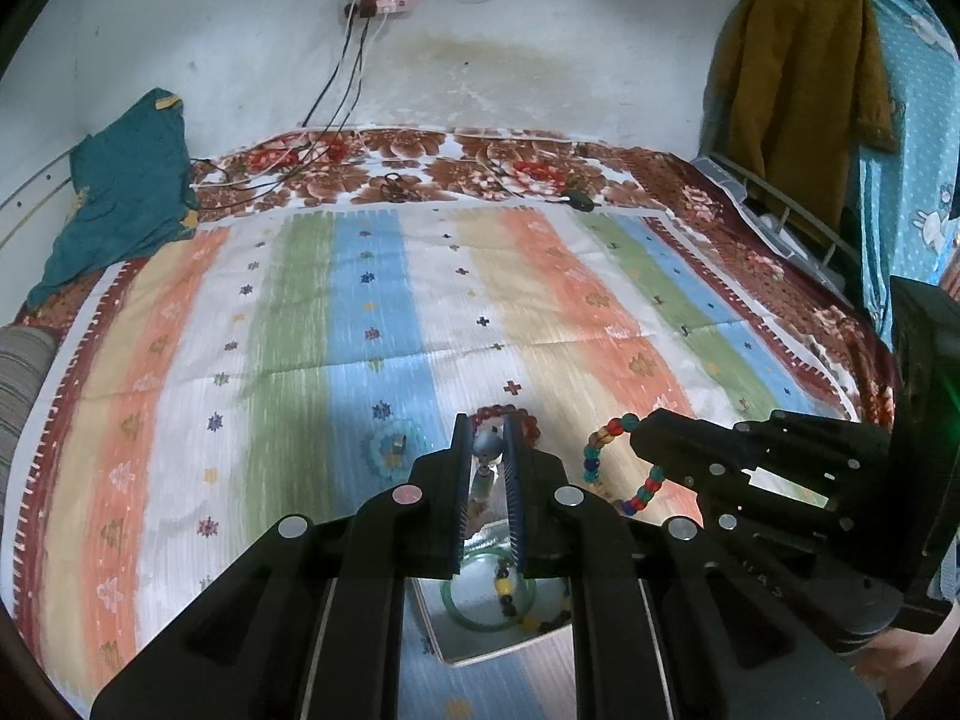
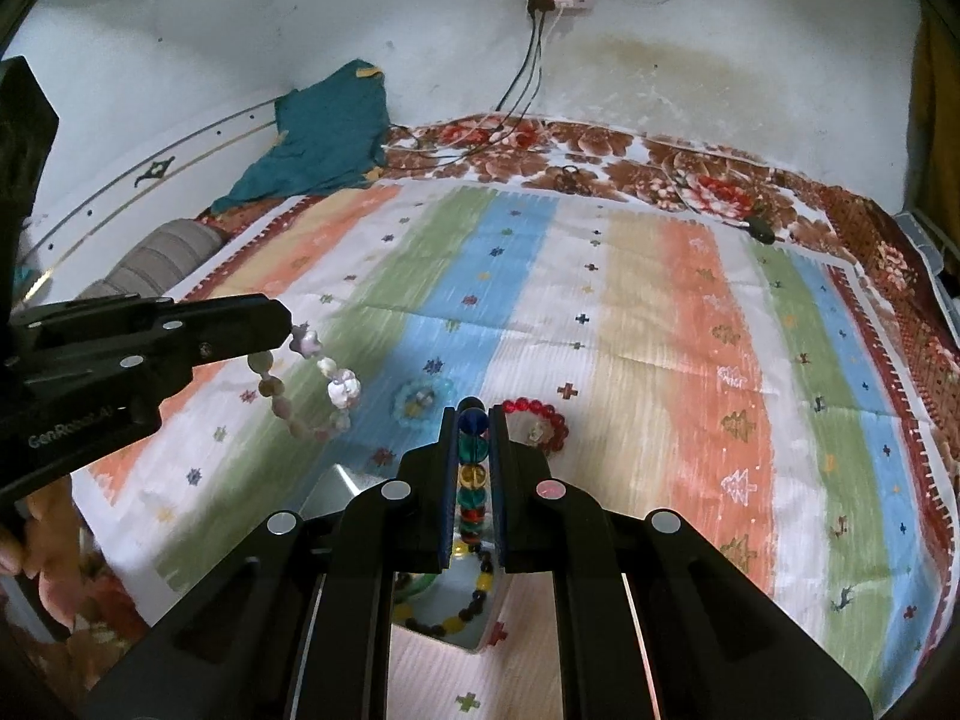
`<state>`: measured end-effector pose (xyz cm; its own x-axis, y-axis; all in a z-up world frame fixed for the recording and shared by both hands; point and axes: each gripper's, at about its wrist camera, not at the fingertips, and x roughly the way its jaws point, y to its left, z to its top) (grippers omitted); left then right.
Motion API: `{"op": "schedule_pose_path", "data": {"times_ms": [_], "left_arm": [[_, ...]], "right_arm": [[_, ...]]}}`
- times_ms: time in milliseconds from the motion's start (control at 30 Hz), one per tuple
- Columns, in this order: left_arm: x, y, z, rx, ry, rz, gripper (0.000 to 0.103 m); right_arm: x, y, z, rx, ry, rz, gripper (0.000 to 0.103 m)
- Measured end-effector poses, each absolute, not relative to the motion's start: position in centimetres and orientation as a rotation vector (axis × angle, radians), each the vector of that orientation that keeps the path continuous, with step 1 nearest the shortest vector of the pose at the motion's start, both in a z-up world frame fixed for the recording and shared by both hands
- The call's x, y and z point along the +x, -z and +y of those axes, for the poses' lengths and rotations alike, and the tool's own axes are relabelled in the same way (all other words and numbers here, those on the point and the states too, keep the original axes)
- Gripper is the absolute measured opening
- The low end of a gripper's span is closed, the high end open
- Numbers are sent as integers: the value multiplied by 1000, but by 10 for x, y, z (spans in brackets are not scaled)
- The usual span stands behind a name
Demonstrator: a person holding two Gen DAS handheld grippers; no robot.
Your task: Organize jewelry
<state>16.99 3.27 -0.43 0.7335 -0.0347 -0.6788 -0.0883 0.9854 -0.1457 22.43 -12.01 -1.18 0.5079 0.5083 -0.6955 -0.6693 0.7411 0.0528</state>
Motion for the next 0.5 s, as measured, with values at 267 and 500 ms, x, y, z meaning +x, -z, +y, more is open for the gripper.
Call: {"op": "schedule_pose_path", "data": {"times_ms": [267,500], "left_arm": [[151,6,31,-186,-27,747,10],[141,7,27,-197,-17,755,10]], "right_arm": [[210,14,-127,-234,-734,764,10],[202,16,-127,-236,-757,778,10]]}}
